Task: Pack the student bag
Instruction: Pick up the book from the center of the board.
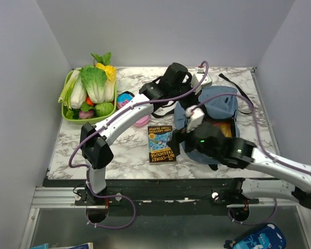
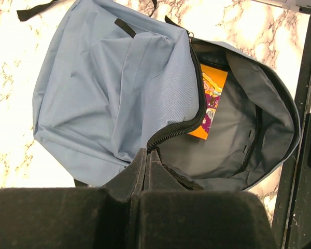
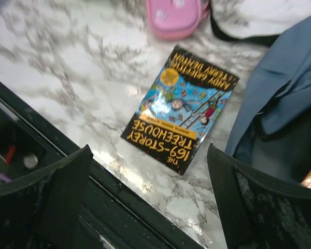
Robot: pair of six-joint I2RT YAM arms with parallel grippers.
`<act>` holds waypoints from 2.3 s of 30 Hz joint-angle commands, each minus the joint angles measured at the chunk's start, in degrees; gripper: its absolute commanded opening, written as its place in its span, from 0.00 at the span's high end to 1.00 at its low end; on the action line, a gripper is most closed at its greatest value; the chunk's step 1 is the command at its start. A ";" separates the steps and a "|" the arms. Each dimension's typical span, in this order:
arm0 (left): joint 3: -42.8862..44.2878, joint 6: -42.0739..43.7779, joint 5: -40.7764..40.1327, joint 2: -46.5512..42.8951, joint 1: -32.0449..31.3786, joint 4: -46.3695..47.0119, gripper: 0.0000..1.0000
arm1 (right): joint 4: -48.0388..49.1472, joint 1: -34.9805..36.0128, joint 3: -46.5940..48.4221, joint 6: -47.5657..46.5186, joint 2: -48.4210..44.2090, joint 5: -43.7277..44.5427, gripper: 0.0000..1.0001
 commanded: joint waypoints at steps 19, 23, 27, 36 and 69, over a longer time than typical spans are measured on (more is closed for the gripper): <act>3.14 -5.76 4.42 -0.63 1.52 0.02 1.00 | 24.56 20.52 -4.42 -10.56 43.39 18.39 0.00; 1.65 -5.94 5.30 -0.98 1.35 0.54 1.00 | 28.15 20.44 -3.98 -11.88 46.03 19.97 0.00; 0.85 -6.11 5.83 -1.42 1.35 0.99 1.00 | 30.01 20.35 -4.15 -11.63 49.28 21.82 0.00; -0.20 -6.20 6.79 -2.12 1.35 1.60 1.00 | 31.33 17.63 -8.72 -4.42 49.99 23.14 0.02; -1.88 -7.17 5.04 -4.68 1.35 4.33 1.00 | 19.04 18.23 -5.30 -6.87 22.76 22.97 0.99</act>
